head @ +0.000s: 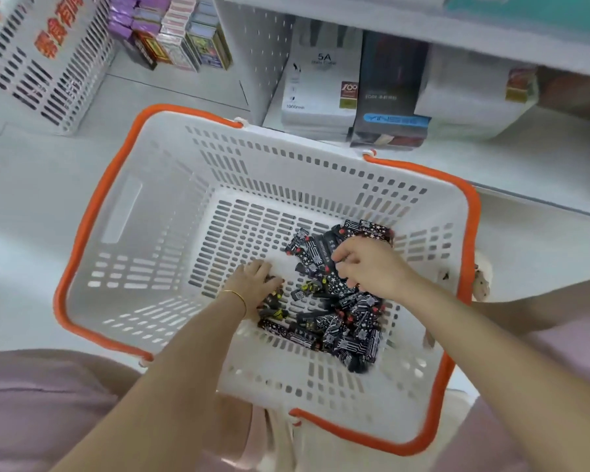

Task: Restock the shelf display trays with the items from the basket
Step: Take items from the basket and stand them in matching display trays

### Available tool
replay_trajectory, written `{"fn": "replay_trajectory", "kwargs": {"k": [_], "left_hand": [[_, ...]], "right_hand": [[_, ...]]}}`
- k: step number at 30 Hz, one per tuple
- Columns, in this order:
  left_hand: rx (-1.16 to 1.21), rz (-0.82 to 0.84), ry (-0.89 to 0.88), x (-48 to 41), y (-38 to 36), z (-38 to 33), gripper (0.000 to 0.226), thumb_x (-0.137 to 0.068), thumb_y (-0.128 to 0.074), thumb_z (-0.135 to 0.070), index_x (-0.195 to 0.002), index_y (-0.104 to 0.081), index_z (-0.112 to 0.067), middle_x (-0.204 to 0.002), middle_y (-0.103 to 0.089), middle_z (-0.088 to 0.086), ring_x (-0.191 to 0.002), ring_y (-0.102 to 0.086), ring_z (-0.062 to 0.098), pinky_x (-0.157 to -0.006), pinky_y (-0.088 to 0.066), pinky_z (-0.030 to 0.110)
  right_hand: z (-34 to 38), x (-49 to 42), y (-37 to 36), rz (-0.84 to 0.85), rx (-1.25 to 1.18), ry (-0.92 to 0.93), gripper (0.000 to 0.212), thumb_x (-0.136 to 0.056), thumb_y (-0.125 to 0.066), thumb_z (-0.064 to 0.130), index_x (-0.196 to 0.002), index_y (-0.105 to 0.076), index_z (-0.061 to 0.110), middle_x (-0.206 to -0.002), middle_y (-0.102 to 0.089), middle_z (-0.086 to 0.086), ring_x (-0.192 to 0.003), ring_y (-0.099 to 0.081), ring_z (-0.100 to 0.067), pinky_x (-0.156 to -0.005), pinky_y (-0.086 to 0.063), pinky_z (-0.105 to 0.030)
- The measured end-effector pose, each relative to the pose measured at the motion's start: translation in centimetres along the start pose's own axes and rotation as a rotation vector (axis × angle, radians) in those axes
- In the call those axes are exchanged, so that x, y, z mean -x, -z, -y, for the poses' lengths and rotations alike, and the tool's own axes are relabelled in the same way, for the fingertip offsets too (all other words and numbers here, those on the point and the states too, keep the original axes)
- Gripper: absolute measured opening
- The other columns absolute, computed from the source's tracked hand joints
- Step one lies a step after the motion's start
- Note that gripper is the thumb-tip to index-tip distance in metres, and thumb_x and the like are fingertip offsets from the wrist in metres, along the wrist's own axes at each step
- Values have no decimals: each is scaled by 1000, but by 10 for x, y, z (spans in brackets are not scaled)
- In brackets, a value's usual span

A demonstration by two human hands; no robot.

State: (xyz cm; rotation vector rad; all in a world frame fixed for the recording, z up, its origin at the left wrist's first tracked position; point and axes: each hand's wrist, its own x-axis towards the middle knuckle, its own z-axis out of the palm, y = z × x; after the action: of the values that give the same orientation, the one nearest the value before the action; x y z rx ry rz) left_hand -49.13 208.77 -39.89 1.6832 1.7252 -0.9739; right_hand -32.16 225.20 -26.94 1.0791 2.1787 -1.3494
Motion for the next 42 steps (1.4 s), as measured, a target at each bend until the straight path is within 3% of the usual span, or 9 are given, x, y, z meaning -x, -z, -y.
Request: {"fn": "replay_trajectory", "kwargs": {"k": [4, 10, 14, 19, 23, 31, 35, 42], "left_hand": [[128, 32, 77, 2, -3, -1, 92, -78, -68, -49, -145, -10, -25, -151, -15, 15, -135, -23, 35, -96, -46, 39], [398, 217, 111, 6, -7, -3, 76, -79, -66, -42, -141, -24, -27, -142, -28, 10, -124, -35, 32, -98, -42, 45], [531, 284, 115, 6, 0, -8, 68, -84, -54, -37, -143, -22, -33, -142, -26, 11, -130, -27, 35, -103, -35, 51], [490, 336, 25, 2, 5, -28, 89, -75, -58, -65, -147, -16, -36, -149, -21, 8, -135, -21, 37, -105, -31, 56], [430, 336, -39, 0, 10, -31, 82, -74, -65, -60, -143, -28, -35, -144, -26, 7, -131, -26, 35, -103, -35, 55], [404, 379, -74, -1, 20, -38, 82, -81, -65, -51, -146, -26, -20, -143, -32, 10, -127, -40, 32, -102, -40, 46], [459, 459, -81, -1, 25, -41, 69, -82, -65, -43, -138, -38, -15, -138, -44, 9, -120, -47, 29, -99, -43, 44], [407, 491, -95, -1, 30, -48, 73, -83, -62, -43, -143, -31, -15, -138, -44, 8, -120, -49, 28, -96, -46, 42]], "right_hand": [[2, 0, -3, 9, 6, 1, 20, -94, -51, 16, -112, -59, 14, -95, -62, -2, -78, -64, -17, -66, -48, -25], [1, 1, -4, 16, 11, -9, 20, -94, -50, 15, -112, -59, 12, -100, -63, -5, -82, -62, -18, -70, -47, -27], [0, 2, -5, 25, 27, -16, 20, -94, -50, 15, -112, -58, 12, -102, -61, -3, -84, -61, -18, -73, -47, -28], [1, 4, -5, 26, 44, -14, 21, -94, -48, 15, -113, -58, 11, -97, -56, 2, -87, -60, -17, -74, -46, -28], [0, 5, -4, 23, 49, -12, 23, -95, -48, 16, -115, -58, 11, -99, -56, 1, -88, -59, -18, -76, -46, -28], [-1, 7, -2, 24, 42, -19, 24, -95, -49, 17, -117, -57, 10, -109, -61, -6, -84, -61, -20, -75, -48, -30], [0, 9, -1, 18, 40, -15, 26, -95, -49, 16, -118, -57, 8, -115, -61, -7, -97, -59, -22, -82, -45, -30], [2, 10, 0, 28, 48, -22, 25, -95, -48, 16, -117, -57, 8, -113, -62, -8, -99, -61, -24, -85, -47, -35]]}}
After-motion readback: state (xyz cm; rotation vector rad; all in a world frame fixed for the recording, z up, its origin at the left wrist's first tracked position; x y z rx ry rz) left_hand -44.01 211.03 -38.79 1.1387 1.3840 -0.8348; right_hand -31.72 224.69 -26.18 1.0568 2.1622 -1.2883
